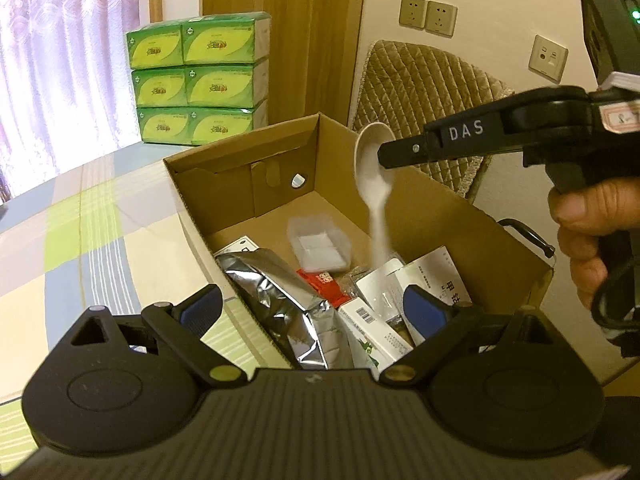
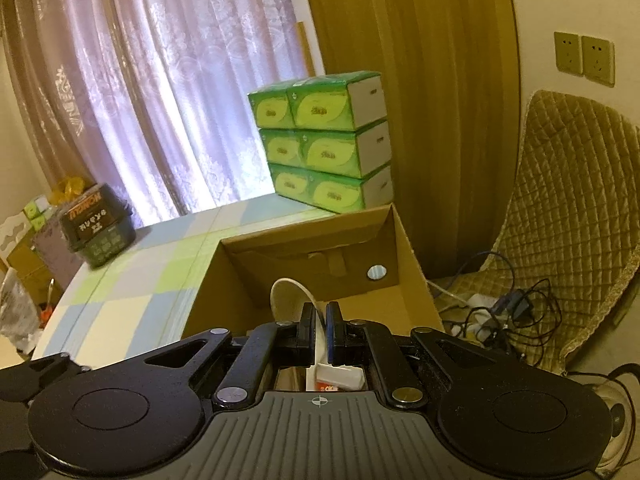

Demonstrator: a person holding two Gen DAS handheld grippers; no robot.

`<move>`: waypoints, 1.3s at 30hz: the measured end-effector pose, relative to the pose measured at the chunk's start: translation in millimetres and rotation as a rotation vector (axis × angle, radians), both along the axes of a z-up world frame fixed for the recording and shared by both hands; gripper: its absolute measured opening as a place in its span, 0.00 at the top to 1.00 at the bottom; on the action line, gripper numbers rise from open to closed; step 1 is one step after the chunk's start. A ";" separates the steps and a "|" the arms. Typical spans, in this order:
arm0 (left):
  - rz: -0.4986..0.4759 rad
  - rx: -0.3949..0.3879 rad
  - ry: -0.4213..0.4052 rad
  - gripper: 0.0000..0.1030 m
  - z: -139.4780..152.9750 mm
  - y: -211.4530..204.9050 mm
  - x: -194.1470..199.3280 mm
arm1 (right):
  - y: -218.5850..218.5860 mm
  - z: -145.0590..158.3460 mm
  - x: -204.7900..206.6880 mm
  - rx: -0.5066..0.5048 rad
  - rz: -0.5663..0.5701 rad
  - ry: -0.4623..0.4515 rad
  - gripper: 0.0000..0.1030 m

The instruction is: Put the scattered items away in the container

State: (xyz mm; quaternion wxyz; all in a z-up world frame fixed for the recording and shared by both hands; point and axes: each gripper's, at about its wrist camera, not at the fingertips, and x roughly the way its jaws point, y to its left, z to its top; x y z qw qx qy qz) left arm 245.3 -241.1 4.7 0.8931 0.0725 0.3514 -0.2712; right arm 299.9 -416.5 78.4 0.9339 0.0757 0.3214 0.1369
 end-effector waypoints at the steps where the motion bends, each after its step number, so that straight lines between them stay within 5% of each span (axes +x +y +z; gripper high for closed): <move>1: 0.003 -0.002 0.001 0.08 0.1 1.6 -0.7 | -0.3 -0.6 0.6 0.003 -0.002 0.001 0.93; 16: 0.068 -0.028 0.018 0.08 2.5 20.3 -21.5 | -13.1 -5.2 -23.4 0.020 -0.032 0.043 0.93; 29: 0.213 -0.101 0.044 0.01 16.2 39.6 -86.7 | -32.6 7.0 -113.8 0.019 -0.090 0.037 0.92; 30: 0.226 -0.114 0.053 0.01 16.2 42.2 -92.2 | -34.4 8.4 -122.9 0.025 -0.094 0.037 0.83; 31: 0.239 -0.127 0.063 0.01 16.2 45.2 -97.6 | -35.3 10.6 -130.8 0.026 -0.101 0.036 0.28; 32: 0.254 -0.141 0.073 0.01 16.5 47.8 -103.1 | -36.4 12.6 -140.1 0.029 -0.114 0.025 0.00; 39: 0.314 -0.195 0.102 0.01 21.2 60.4 -136.1 | -25.6 19.9 -179.4 -0.029 -0.121 -0.048 0.00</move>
